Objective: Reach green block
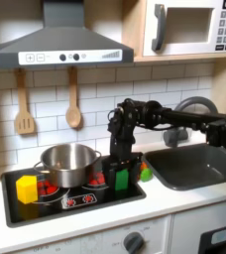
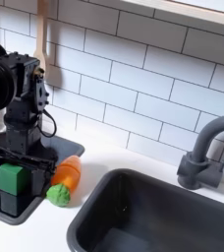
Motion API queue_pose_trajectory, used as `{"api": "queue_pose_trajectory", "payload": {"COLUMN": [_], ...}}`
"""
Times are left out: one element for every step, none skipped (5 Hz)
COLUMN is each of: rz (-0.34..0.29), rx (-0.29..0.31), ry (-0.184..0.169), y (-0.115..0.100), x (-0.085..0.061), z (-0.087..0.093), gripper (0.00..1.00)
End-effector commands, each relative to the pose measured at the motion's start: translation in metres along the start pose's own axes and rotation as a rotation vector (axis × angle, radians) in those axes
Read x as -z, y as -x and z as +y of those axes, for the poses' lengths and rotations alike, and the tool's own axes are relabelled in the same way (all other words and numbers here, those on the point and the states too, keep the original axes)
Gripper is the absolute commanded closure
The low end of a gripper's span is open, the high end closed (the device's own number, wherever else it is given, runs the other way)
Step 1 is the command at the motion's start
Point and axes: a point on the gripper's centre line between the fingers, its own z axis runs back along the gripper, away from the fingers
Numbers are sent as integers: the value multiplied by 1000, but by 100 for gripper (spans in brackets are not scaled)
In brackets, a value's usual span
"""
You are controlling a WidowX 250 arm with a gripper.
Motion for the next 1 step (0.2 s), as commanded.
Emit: {"api": "queue_pose_trajectory", "payload": {"rz": [3], "rx": [0], "ry": [0], "y": [1], "x": [0], "z": [0], "gripper": [0]}}
